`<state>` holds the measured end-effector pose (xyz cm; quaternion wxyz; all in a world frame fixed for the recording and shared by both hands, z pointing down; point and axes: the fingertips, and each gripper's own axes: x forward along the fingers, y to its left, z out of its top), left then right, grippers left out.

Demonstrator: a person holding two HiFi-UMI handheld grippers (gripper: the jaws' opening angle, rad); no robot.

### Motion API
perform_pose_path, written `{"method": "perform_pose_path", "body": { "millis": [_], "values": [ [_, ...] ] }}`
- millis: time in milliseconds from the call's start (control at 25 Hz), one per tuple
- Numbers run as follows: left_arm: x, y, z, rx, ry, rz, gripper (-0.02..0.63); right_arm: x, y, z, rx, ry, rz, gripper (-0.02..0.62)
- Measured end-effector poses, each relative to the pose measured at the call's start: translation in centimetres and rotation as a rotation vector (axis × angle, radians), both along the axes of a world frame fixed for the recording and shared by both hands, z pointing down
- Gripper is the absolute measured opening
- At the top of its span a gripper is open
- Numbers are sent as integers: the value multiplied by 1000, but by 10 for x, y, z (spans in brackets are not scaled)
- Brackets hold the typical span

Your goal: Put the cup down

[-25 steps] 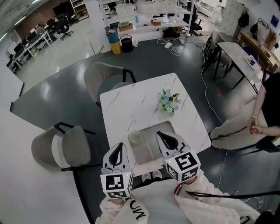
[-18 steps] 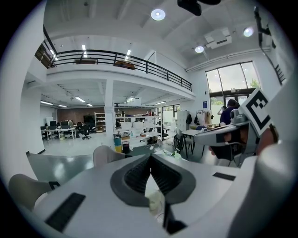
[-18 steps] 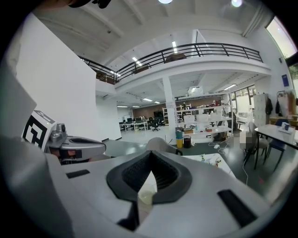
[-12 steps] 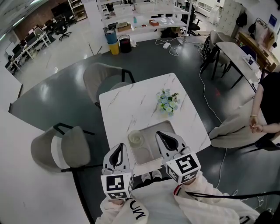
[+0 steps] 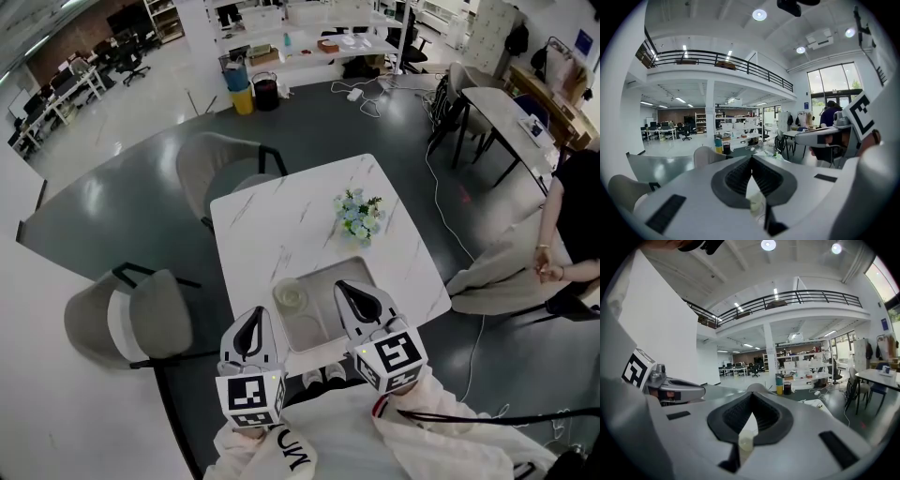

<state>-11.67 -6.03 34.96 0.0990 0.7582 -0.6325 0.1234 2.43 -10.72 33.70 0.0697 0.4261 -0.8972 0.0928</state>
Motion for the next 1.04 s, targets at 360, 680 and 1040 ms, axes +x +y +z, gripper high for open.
{"method": "perform_pose_path", "body": {
  "millis": [360,680,1040],
  "values": [
    [1,-3,5,-5,1,-2,11,1,-2,5,-8,-8,-3,5],
    [-3,-6,4,-6,0,-7,11,-2,-5,1,-5,-5,-4,5],
    [-3,-9,7,-15,2,-5,11,-3,-8,5,-16,-7,-5,5]
  ]
}}
